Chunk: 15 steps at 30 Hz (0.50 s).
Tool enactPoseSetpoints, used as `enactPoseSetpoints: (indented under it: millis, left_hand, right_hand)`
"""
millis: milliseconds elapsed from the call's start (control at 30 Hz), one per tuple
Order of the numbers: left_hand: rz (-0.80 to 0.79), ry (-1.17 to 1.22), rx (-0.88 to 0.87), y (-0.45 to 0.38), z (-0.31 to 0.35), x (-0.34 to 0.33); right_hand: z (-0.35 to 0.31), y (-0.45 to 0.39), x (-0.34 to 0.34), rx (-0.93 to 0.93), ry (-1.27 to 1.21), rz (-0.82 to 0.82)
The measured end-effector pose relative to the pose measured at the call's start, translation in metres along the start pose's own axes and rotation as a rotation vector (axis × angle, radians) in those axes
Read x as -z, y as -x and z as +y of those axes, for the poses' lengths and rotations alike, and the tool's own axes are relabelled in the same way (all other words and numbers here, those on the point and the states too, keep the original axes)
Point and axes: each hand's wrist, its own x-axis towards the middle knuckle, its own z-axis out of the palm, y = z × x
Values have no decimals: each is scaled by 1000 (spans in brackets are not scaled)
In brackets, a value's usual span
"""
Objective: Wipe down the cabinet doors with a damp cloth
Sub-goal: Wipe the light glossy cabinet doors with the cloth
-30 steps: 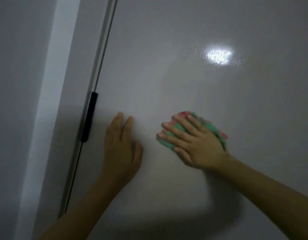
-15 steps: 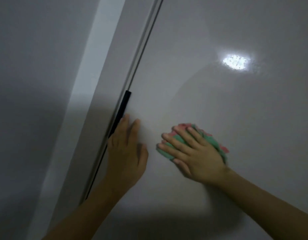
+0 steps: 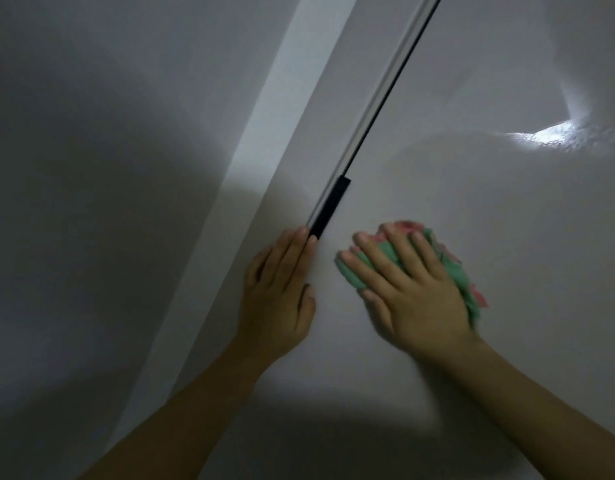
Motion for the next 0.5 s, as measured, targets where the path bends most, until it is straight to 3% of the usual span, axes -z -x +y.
enactPoseSetpoints:
  millis: [100, 267, 433, 500]
  left_hand:
    - [29, 23, -34, 1, -3, -2]
    - [65, 35, -53, 4, -7, -5]
    - [40, 57, -63, 4, -9, -3]
    - [40, 55, -64, 5, -8, -1]
  right_hand:
    - [23, 3, 14, -87, 49, 10]
    - [-4, -64, 0, -490, 47, 127]
    - [-55, 32, -13, -80, 7, -71]
    - [-39, 66, -3, -53, 35, -93]
